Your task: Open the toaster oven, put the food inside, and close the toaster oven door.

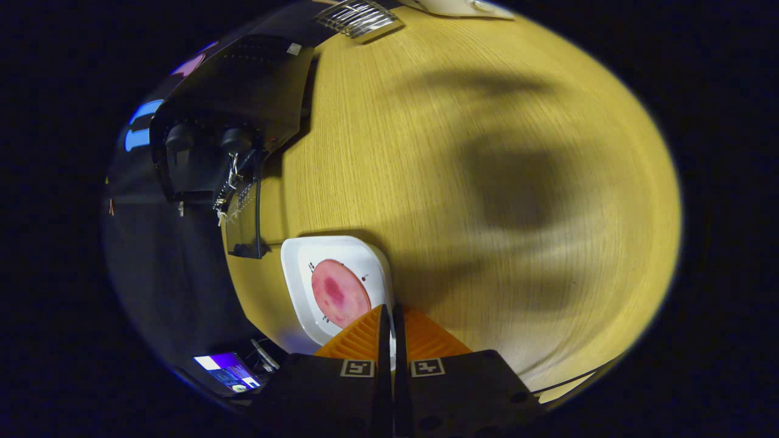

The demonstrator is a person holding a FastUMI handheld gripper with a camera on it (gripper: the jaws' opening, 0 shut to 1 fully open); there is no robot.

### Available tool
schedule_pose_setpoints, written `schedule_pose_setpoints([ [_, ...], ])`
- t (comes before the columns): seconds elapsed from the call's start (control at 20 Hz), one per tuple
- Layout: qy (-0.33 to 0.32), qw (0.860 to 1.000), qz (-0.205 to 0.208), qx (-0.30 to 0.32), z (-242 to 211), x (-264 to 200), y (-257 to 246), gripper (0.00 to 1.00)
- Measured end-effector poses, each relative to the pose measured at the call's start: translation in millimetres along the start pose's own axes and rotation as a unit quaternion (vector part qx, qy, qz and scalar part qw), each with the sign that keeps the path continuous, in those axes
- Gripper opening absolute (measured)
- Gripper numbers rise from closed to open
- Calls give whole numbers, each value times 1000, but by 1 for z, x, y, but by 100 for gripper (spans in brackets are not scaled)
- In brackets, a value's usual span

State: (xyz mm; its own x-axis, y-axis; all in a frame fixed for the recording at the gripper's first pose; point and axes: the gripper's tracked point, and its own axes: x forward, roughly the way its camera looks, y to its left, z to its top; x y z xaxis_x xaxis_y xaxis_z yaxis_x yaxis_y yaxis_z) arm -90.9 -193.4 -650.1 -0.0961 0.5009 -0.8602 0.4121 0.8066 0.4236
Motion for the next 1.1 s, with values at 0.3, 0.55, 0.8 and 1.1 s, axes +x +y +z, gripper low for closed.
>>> schedule_pose_setpoints([
  [0.3, -42, 995, 60, 70, -5, -7, 8, 7],
  [0.55, -104, 980, 119, 125, -28, -48, 44, 8],
  [0.8, -179, 958, 164, 154, -36, -67, 107, 7],
  [1.1, -240, 915, 189, 261, -22, -20, 180, 8],
])
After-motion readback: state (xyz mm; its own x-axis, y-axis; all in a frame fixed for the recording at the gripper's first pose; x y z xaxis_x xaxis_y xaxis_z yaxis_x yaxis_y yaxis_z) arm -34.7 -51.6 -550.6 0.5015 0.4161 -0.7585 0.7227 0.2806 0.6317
